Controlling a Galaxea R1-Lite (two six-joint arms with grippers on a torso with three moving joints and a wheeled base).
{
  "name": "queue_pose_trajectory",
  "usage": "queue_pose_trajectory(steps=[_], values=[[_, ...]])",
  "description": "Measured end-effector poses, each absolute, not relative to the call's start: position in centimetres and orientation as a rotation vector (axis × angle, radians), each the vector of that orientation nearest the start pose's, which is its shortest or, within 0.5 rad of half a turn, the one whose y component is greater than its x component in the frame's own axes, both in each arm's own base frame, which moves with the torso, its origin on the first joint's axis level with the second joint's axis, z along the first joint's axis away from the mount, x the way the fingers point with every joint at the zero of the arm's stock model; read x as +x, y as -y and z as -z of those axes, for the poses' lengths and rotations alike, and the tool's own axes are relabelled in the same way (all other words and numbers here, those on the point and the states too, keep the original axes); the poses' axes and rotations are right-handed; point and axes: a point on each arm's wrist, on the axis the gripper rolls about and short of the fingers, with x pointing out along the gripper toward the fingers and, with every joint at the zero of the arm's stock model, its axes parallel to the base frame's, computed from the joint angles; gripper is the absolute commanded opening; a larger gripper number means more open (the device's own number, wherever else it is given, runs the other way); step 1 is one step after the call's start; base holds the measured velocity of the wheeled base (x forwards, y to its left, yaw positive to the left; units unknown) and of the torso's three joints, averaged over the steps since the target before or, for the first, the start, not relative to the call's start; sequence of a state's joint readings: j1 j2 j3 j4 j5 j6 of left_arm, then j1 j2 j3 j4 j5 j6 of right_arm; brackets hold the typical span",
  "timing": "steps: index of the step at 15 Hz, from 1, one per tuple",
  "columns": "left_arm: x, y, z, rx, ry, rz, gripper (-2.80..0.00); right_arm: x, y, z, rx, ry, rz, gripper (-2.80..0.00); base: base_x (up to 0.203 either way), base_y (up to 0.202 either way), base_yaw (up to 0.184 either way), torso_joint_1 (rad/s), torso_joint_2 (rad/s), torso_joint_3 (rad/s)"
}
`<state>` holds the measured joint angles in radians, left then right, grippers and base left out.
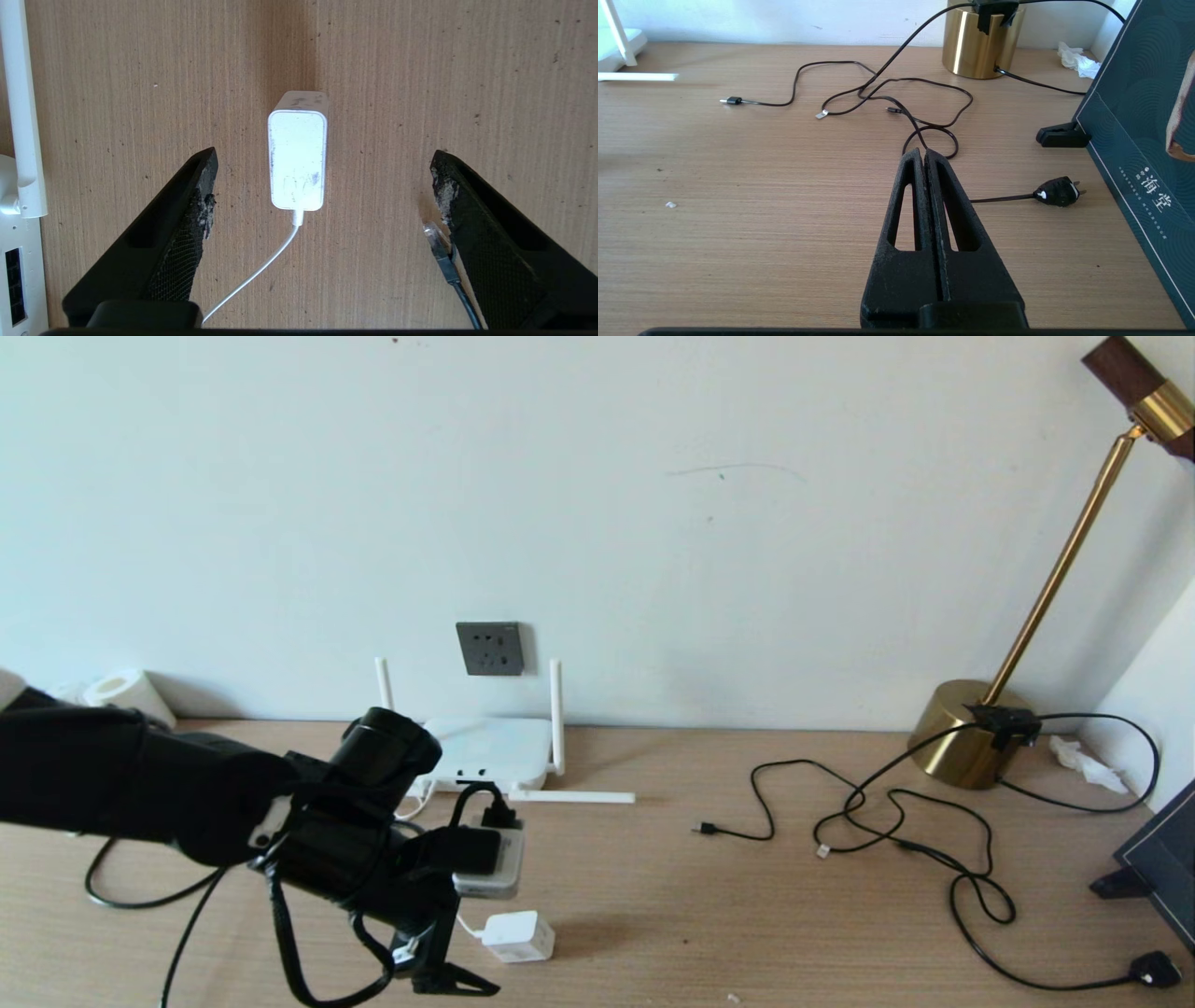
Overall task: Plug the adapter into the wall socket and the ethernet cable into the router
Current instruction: Pick up plug
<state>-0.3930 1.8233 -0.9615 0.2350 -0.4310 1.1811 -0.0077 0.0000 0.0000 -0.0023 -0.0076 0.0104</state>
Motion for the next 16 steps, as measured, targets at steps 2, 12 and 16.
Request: queue_pose_trajectory(steps=[2, 12, 16], values=[[26.9, 12.2, -11.5, 0.970, -0.552, 1.303, 0.00, -2.3, 0.0, -7.6, 0.011, 0.002, 0.015, -2.80, 0.000, 0.000, 0.000, 0.000, 0.00, 0.000], [28.4, 13.2, -8.8, 0.964, -0.588, 1.327, 0.00, -2.3, 0.0, -7.6, 0.011, 0.002, 0.015, -2.80, 0.000, 0.000, 0.000, 0.000, 0.00, 0.000], [28.7, 13.4, -8.3, 0.972, -0.612, 1.319, 0.00, -2.3, 0.0, -7.6, 0.010, 0.002, 0.015, -2.80, 0.000, 0.000, 0.000, 0.000, 0.00, 0.000]])
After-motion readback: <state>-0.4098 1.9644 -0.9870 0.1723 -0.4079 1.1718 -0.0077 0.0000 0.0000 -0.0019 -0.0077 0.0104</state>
